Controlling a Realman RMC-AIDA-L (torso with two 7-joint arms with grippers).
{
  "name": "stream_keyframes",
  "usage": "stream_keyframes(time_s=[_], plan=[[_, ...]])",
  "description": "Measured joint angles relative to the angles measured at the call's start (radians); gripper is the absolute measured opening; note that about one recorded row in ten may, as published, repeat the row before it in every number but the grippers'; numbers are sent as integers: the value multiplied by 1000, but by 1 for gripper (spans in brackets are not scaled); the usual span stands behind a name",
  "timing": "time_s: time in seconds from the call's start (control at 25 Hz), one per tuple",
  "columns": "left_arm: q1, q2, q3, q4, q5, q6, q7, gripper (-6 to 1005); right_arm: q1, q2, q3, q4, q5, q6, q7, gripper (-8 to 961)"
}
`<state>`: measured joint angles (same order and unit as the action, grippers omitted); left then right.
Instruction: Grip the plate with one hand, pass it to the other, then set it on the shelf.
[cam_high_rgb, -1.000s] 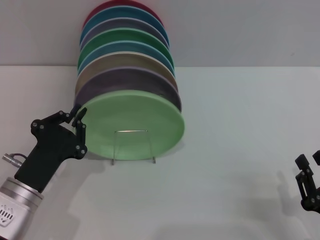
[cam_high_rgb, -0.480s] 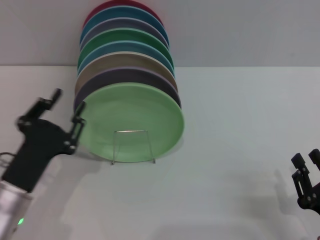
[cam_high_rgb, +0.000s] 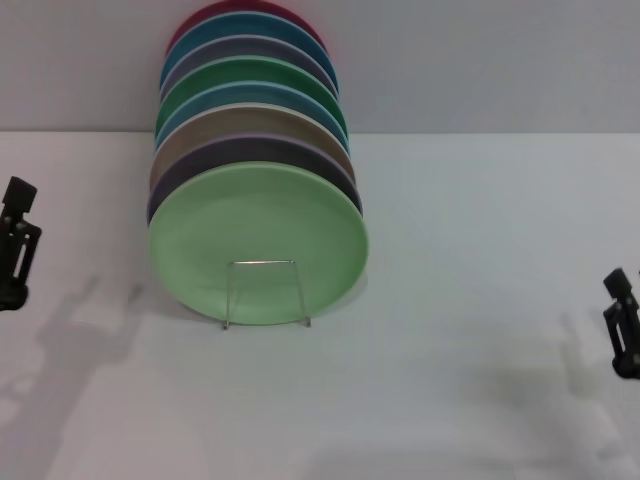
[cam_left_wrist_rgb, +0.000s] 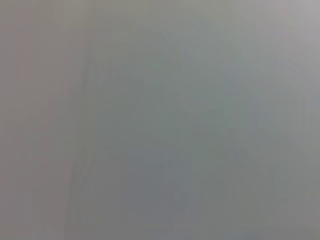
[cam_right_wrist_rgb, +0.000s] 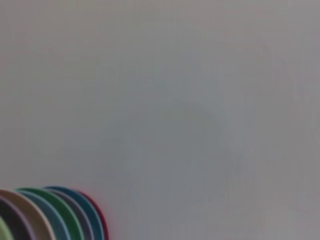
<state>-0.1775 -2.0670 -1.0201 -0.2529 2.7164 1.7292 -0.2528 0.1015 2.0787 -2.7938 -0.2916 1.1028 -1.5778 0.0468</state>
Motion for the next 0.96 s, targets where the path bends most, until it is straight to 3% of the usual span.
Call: stream_keyframes(time_s=[0.12,0.28,0.56,0.76,0.96], plan=[[-10,-1,-28,28,0,-19,-65,480,13,-1,20,1,0,-3,0,353],[-7,-5,-79,37,-2,-63,-88,687,40,-2,89,4,0,-2,5,357],[-6,-4,-116,49,-5,-126,-92,821,95,-12,136,64,-7,-11,148,363],[-15,-3,-119,49,-5,-147,-97,821,147,-8,150,136,-1,1,204,367],[-16,-6,-120,50,-9,-183,-89,821,170,-5,167,144,0,-13,200,568]])
